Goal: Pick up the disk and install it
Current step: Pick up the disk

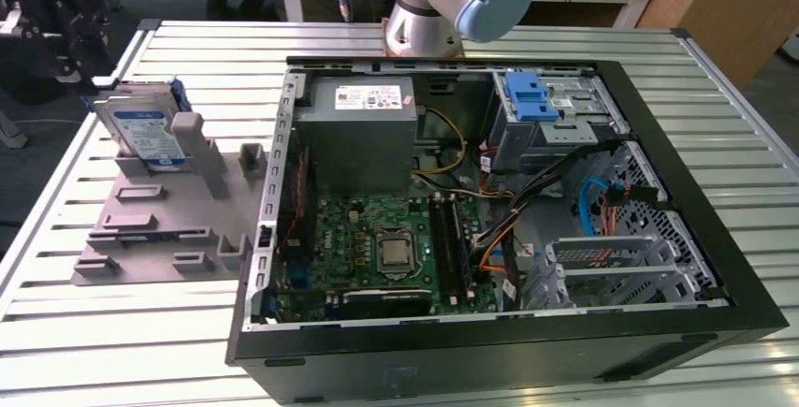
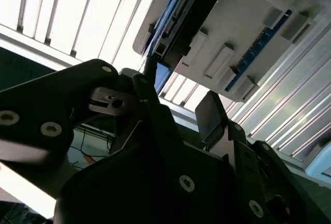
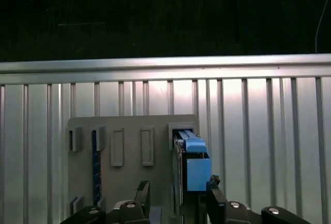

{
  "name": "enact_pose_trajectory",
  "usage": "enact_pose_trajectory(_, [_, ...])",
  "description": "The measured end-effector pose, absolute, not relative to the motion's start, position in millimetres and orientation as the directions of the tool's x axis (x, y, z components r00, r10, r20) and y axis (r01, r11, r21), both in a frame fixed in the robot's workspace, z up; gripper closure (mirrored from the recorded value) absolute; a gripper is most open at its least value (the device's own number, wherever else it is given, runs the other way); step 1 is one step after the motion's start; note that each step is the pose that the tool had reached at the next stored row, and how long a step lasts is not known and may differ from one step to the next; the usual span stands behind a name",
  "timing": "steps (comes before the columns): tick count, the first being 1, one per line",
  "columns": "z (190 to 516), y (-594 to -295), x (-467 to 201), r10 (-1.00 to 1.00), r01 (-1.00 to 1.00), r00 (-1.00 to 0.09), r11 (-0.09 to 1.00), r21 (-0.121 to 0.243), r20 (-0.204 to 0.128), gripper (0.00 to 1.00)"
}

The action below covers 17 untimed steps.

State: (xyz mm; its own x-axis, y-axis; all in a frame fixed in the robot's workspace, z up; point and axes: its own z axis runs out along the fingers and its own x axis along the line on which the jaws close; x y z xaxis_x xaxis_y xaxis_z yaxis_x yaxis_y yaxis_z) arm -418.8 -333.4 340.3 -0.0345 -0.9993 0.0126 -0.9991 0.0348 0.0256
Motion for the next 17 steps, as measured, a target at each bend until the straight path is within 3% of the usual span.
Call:
enact_pose_trajectory(1, [339.4,-332.3,-420.4,-0.999,-0.999,-0.034,0.034,0.026,0.013,0.47])
enact_pose_trajectory(2, [338.2,-331.3,-422.2,-0.999,-0.999,-0.034,0.034,0.026,0.013,0.41])
enact_pose_trajectory(17, [318.9,-322.7,-426.1,-0.999,-0.998,-0.053,0.053,0.026,0.013,0.41])
